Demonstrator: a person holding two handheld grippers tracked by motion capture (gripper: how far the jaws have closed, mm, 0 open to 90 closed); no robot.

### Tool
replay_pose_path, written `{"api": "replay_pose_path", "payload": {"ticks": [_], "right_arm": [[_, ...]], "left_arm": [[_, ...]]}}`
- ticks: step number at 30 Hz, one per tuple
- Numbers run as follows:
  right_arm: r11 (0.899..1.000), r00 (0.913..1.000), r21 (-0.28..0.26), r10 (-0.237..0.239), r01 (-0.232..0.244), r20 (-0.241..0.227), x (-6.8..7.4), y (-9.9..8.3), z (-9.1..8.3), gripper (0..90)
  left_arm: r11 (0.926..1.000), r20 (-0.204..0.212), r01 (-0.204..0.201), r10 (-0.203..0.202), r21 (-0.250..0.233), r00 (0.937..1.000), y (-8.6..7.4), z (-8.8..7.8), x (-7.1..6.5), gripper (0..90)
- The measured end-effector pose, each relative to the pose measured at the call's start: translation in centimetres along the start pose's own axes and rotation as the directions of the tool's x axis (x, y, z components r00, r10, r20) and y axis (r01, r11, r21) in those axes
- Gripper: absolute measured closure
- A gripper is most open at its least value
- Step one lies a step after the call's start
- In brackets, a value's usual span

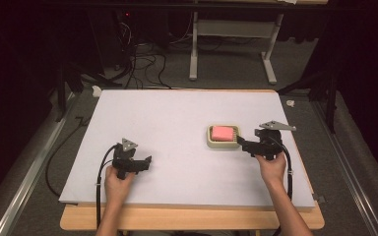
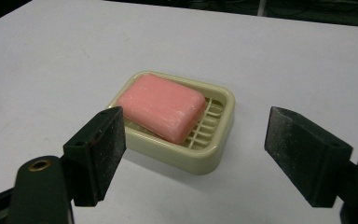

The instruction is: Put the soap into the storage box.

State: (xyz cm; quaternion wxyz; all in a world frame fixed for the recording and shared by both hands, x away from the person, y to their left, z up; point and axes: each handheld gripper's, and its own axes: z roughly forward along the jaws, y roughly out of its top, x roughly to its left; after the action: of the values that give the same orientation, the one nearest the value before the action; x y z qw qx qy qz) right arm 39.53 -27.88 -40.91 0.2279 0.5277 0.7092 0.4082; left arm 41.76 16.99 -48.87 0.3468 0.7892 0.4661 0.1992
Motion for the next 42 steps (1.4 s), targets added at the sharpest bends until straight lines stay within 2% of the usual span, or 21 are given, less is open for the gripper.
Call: {"api": "replay_pose_path", "payload": {"ticks": [14, 22, 24, 42], "right_arm": [[1.0, 0.9999, -0.015, 0.014, -0.014, 0.003, -0.4, -0.6, -1.1, 21.2], [0.999, 0.9996, -0.025, 0.026, -0.026, 0.007, -1.1, -1.4, -1.7, 21.3], [0.999, 0.9991, -0.032, 0.042, -0.042, 0.01, -1.3, -1.8, -2.0, 21.3], [0.999, 0.9991, -0.033, 0.041, -0.041, 0.002, -1.8, -3.4, -2.8, 21.5]], "left_arm": [[1.0, 0.0, 0.0, 0.0, 0.0, 1.0, 0.0, 0.0, 0.0, 15.8], [1.0, 0.0, 0.0, 0.0, 0.0, 1.0, 0.0, 0.0, 0.0, 15.8], [1.0, 0.0, -0.002, 0.002, 0.002, 1.0, 0.0, 0.0, 0.0, 15.8], [1.0, 0.0, -0.001, 0.001, 0.001, 1.0, 0.0, 0.0, 0.0, 15.8]]}}
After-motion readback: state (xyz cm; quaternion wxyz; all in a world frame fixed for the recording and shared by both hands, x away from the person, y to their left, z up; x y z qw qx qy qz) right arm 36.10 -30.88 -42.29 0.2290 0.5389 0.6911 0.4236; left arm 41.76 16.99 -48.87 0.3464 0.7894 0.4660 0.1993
